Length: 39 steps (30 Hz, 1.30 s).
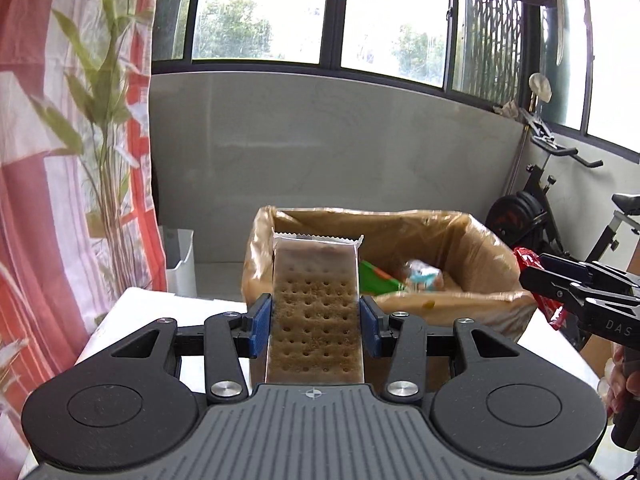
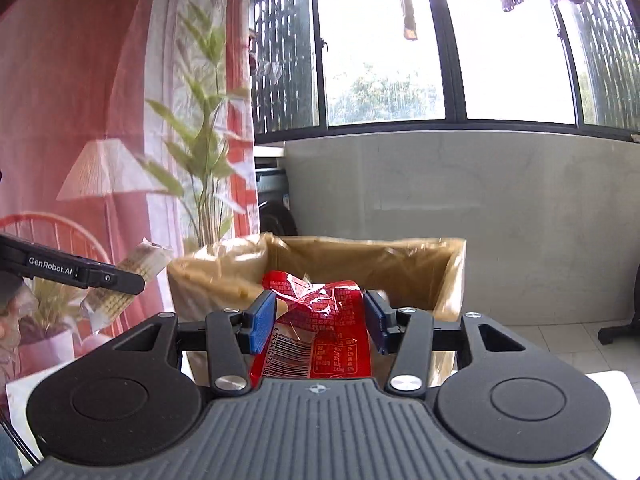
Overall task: Organize snacks
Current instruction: 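Lift the cracker pack and red packet and carry both over the box, then open both tools to drop the cracker pack and red packet into the box, then grasp the small brown packet with the left tool while the right tool grasps the gold packet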
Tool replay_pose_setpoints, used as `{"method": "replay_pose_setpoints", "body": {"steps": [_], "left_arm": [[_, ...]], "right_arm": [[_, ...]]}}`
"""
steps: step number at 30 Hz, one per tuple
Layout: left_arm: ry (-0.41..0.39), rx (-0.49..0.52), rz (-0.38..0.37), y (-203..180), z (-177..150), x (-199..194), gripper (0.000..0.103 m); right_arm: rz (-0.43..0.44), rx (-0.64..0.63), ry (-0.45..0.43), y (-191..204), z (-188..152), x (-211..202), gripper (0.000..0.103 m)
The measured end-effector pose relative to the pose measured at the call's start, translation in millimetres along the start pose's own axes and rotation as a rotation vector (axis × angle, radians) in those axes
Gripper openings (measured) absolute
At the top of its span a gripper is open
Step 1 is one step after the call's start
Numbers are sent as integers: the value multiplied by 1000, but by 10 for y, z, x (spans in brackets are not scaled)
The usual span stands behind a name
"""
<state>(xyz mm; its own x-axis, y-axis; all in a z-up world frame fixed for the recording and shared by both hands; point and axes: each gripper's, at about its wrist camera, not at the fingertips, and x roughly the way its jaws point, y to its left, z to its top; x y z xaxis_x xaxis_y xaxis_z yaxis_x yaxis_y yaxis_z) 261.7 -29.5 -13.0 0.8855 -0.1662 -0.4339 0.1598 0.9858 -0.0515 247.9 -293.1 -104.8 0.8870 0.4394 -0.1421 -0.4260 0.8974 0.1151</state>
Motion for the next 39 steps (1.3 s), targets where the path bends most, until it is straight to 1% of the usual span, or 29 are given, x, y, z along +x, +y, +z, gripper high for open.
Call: {"method": "replay_pose_setpoints", "body": {"steps": [3, 5, 6, 8, 11, 13, 15, 16, 17, 18, 23, 24, 28, 33, 36, 39], "left_arm": [[-24, 9, -40, -73, 264, 272, 48], [-35, 27, -44, -147, 367, 437, 48], [-30, 31, -42, -197, 407, 538, 48], [-12, 33, -45, -246, 449, 728, 48], [17, 41, -38, -306, 454, 1028, 48], [17, 54, -59, -323, 431, 1168, 49], [21, 50, -74, -320, 404, 1257, 60], [23, 41, -78, -303, 389, 1280, 66], [24, 28, -77, -274, 372, 1289, 67], [25, 21, -82, -220, 350, 1283, 67], [26, 43, -77, -134, 256, 1056, 67], [23, 45, -80, -33, 229, 938, 67], [24, 36, -92, 167, 131, 625, 67], [46, -1, -115, 409, -71, 259, 66], [65, -26, -123, 505, -241, 118, 66], [102, -49, -127, 533, -422, 92, 65]], "right_arm": [[-32, 20, -1, -125, 251, 250, 50], [-69, 6, 23, -186, 325, 453, 50], [-96, -4, 44, -207, 343, 578, 50], [-121, 17, 86, -280, 343, 759, 50], [-141, 30, 125, -331, 299, 922, 51], [-164, 14, 159, -326, 258, 1001, 52], [-187, 11, 180, -334, 215, 1026, 54], [-194, 13, 186, -341, 201, 1030, 60], [-197, 16, 189, -349, 191, 1027, 64], [-199, 24, 187, -354, 185, 1000, 66], [-176, 46, 152, -305, 174, 799, 66], [-172, 52, 142, -273, 169, 743, 66], [-151, 53, 94, -113, 100, 477, 66], [-132, 64, 54, 83, -84, 155, 66], [-132, 64, 59, 193, -230, 26, 66], [-130, 62, 87, 265, -381, -57, 66]]}}
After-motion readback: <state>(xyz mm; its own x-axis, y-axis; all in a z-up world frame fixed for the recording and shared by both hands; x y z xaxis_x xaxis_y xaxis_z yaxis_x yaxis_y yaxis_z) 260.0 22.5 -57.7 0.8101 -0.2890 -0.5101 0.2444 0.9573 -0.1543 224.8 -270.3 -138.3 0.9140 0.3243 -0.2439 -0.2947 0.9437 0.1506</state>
